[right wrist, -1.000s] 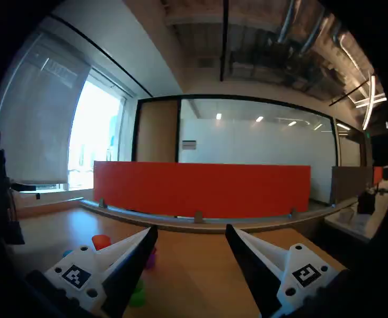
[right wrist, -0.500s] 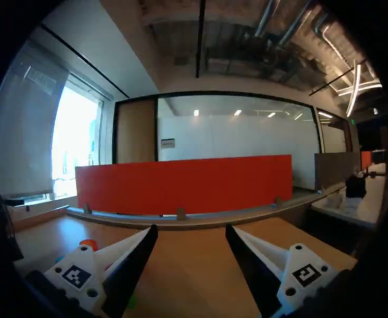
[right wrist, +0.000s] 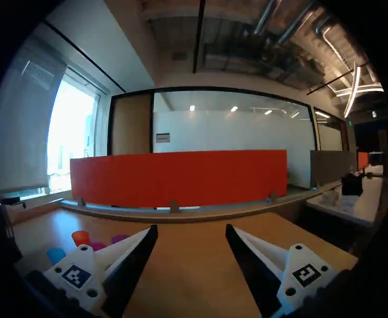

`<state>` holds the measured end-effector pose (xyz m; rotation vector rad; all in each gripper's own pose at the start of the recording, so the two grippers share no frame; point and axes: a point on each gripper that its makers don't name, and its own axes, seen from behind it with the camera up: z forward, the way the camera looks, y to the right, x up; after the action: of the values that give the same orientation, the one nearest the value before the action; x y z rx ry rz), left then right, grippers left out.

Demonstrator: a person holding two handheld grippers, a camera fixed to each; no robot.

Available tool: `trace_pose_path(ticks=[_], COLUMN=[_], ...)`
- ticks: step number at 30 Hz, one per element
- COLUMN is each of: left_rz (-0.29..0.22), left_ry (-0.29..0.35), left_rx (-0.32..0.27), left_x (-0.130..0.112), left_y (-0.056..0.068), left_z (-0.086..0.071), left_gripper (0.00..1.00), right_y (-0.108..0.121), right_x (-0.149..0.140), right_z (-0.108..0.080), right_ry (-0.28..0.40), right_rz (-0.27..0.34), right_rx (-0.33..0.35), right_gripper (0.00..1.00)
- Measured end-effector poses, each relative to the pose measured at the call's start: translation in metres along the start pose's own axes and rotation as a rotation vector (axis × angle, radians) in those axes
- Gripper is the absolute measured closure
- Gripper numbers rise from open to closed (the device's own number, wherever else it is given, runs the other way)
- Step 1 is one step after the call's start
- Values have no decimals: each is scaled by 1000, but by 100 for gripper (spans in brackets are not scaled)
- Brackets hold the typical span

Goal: Pour water

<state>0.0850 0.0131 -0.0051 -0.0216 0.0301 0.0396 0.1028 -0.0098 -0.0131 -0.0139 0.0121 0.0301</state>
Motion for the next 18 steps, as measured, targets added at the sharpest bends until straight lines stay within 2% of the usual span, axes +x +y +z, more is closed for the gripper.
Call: trace_pose_path(ticks=[9,18], left_rz=[-13,-18], left_ry=[-16,-23], left_rx=[27,56], left_x=[-29,-51], left_y=[-7,-10], left_z=[1,0], left_gripper=[4,3], right_y=[-1,-9], right_x=[-1,-4], right_z=[-7,-7], right_ry=[19,15], right_rz=[-50,-50], right_rx=[-15,-8], right_gripper=[1,1])
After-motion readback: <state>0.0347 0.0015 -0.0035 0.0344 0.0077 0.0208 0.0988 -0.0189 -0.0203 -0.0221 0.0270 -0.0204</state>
